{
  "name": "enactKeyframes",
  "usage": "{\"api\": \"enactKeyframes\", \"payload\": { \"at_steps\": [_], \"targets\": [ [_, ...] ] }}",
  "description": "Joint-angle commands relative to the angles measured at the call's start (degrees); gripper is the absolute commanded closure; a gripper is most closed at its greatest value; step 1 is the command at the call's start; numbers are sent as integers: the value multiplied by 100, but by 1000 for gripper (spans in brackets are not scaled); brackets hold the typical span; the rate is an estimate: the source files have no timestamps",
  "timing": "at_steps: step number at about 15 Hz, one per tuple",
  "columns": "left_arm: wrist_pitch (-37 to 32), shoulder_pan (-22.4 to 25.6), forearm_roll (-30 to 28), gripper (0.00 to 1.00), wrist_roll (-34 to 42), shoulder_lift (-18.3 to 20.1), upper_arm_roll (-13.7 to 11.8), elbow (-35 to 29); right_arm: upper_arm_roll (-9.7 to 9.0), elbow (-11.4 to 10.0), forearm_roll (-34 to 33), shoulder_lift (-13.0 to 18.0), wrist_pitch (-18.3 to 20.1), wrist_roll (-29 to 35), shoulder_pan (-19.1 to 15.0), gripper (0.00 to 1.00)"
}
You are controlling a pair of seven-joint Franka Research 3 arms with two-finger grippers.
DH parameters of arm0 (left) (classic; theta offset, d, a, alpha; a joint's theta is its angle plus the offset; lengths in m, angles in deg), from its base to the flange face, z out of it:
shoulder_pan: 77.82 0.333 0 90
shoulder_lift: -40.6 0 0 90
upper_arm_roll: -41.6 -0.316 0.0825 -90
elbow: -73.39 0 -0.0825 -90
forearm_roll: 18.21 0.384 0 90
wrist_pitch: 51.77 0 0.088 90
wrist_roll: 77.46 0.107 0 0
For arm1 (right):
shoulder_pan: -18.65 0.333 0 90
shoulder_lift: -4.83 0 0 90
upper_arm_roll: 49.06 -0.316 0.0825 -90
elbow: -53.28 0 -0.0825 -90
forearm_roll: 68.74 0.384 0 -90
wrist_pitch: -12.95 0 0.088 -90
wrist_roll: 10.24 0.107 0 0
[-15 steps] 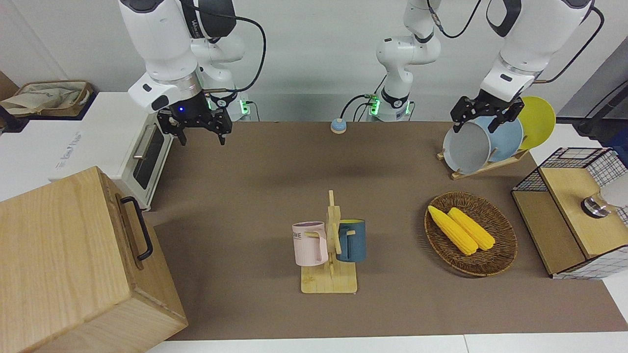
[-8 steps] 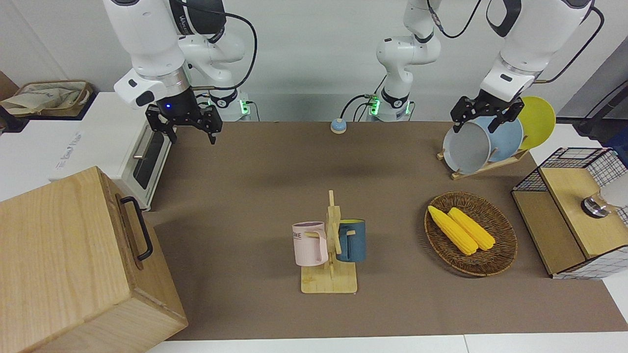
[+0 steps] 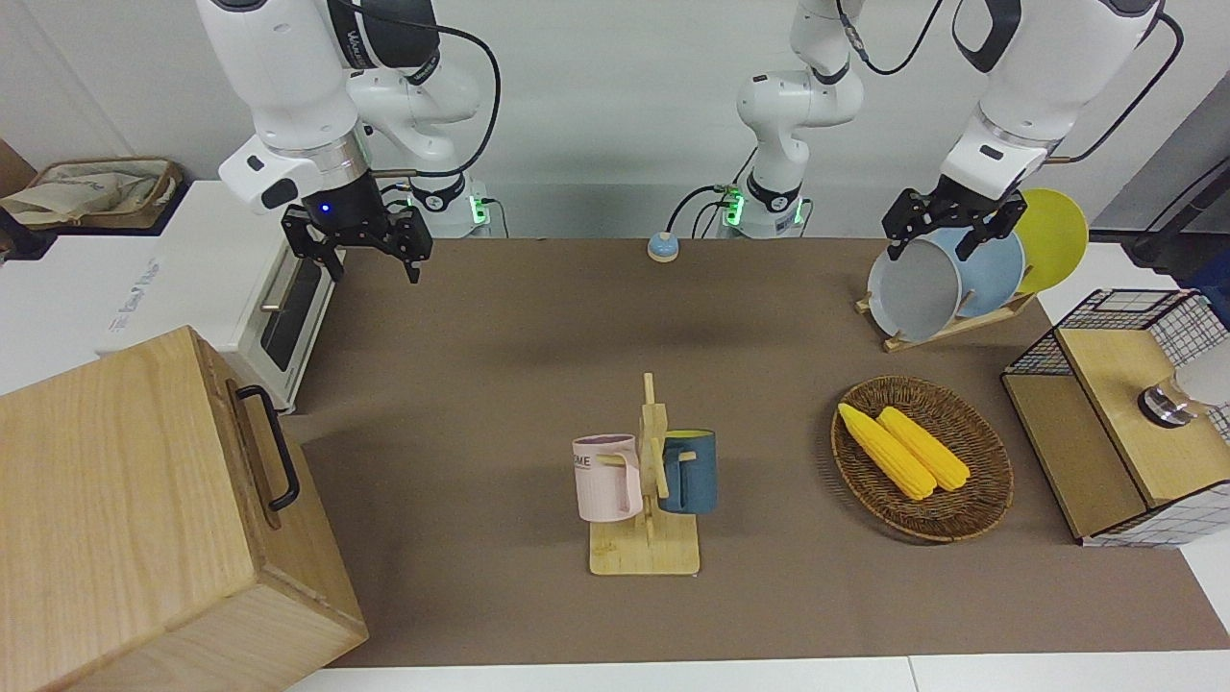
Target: Slide drawer open with right arm
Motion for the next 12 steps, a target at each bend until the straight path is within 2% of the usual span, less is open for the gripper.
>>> {"api": "enactKeyframes", "payload": {
  "at_steps": [1,3,12],
  "targets": [
    [-113,22,98,7,56,-65,37,149,-93,-2,-28,14,96,-98,-30,11],
    [-113,22,98,7,56,-65,37,140,-110,-11,-395,6,104,-81,22,11],
    [-113,22,98,7,56,-65,37,140,-207,-29,-2724,-433,-18,-54,927,11]
  ]
}}
